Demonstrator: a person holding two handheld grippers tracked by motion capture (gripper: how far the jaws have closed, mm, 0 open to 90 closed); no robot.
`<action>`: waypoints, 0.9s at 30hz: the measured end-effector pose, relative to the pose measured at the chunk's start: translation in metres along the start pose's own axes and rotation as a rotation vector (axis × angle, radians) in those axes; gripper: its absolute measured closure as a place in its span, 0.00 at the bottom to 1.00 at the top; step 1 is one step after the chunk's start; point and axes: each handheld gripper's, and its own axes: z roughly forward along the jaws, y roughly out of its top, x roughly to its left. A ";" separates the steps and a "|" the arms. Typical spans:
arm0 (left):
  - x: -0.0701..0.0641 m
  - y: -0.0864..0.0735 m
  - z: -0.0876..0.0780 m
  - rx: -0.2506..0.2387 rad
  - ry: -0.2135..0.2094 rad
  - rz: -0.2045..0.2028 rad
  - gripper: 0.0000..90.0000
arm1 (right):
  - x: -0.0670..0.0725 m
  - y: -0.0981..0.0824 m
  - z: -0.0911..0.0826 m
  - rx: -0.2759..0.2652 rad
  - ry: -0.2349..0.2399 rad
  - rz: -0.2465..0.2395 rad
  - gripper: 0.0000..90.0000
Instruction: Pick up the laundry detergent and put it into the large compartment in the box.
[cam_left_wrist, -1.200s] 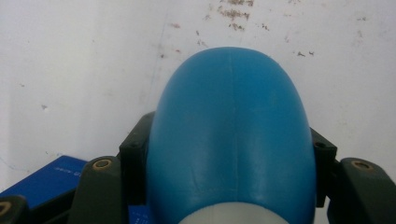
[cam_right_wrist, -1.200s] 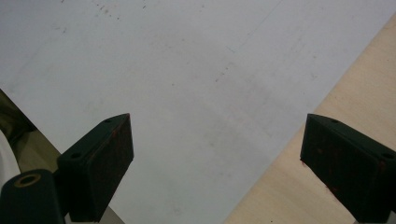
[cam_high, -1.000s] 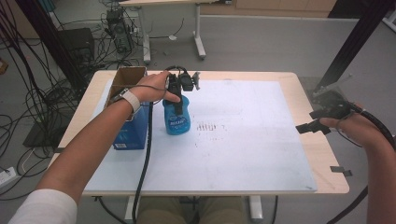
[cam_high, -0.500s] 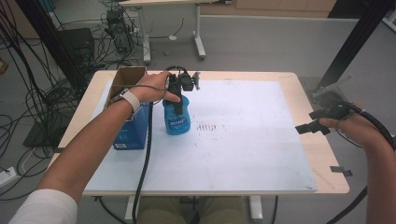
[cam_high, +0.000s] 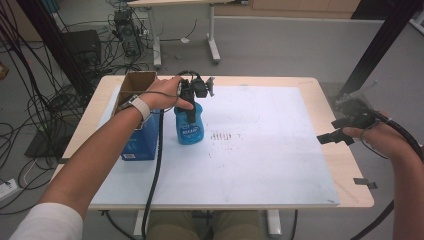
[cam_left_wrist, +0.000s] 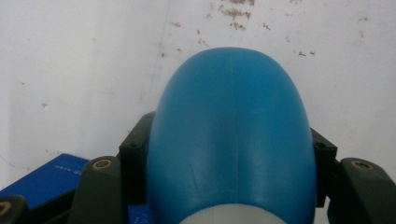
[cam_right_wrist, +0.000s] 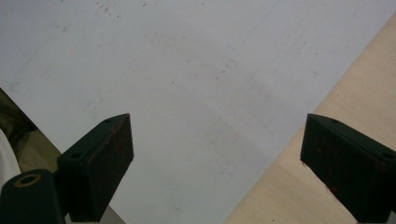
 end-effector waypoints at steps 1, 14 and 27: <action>0.000 -0.001 0.000 -0.004 0.001 -0.001 0.42 | 0.000 0.000 0.000 -0.001 0.000 0.000 0.11; 0.000 0.001 0.000 0.004 -0.002 -0.012 0.42 | 0.000 -0.004 -0.002 -0.006 0.000 0.001 0.11; 0.001 -0.002 -0.001 0.001 -0.006 -0.037 0.43 | 0.001 -0.006 -0.003 -0.010 -0.001 0.001 0.11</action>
